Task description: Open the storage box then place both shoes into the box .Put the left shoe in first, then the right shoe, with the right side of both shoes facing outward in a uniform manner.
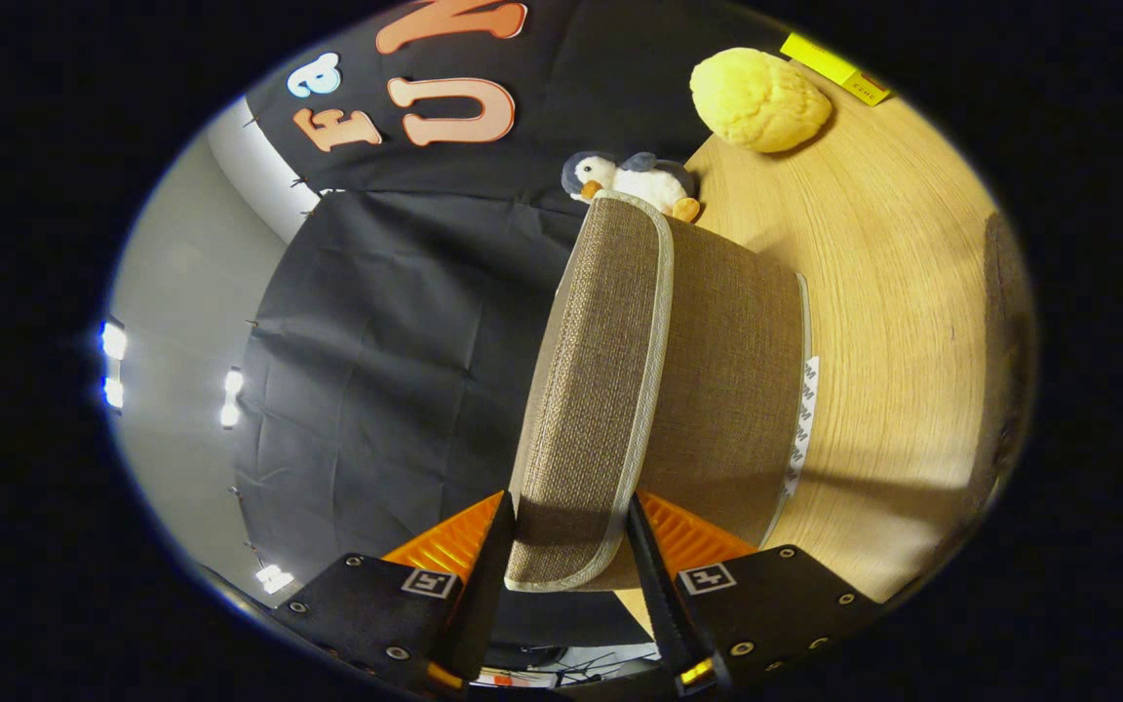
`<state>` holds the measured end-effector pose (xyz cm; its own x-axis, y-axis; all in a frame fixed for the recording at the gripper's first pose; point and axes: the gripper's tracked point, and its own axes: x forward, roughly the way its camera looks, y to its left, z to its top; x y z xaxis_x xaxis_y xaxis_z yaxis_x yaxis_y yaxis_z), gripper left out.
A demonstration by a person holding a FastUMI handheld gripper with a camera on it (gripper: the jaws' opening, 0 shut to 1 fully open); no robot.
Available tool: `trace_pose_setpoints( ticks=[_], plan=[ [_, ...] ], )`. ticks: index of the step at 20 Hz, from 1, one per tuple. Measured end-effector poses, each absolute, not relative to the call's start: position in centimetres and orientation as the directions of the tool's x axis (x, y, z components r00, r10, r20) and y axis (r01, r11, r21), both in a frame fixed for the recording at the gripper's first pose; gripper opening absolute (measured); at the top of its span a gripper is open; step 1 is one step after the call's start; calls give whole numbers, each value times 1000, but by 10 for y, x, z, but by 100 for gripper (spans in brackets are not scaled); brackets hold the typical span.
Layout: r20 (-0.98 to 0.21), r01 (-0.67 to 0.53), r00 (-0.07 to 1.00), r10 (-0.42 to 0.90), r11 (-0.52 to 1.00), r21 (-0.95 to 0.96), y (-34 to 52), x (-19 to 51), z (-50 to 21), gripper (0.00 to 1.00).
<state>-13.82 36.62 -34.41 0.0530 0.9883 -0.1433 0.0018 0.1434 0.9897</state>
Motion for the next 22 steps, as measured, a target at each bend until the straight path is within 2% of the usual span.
trace_pose_setpoints(
  ticks=[2, 5, 7, 10, 12, 13, 16, 20, 22],
  plan=[
    [-133, 4, 70, 989, 133, 991, 357, -136, -339, 62],
    [-147, -1, 99, 984, 148, 989, 352, -131, -332, 41],
    [-134, -4, 118, 984, 135, 991, 348, -130, -327, 34],
    [-136, 7, 142, 981, 136, 991, 345, -128, -323, 30],
    [-3, 44, 204, 979, -6, 999, 342, -118, -287, 27],
    [-5, 28, 227, 974, -1, 1000, 347, -113, -284, 22],
    [-40, 22, 179, 983, 37, 999, 366, -126, -282, 22],
    [-56, -74, 179, 982, 71, 995, 385, -115, -251, 22],
    [-54, -104, 194, 979, 75, 992, 393, -105, -228, 12]
  ],
)
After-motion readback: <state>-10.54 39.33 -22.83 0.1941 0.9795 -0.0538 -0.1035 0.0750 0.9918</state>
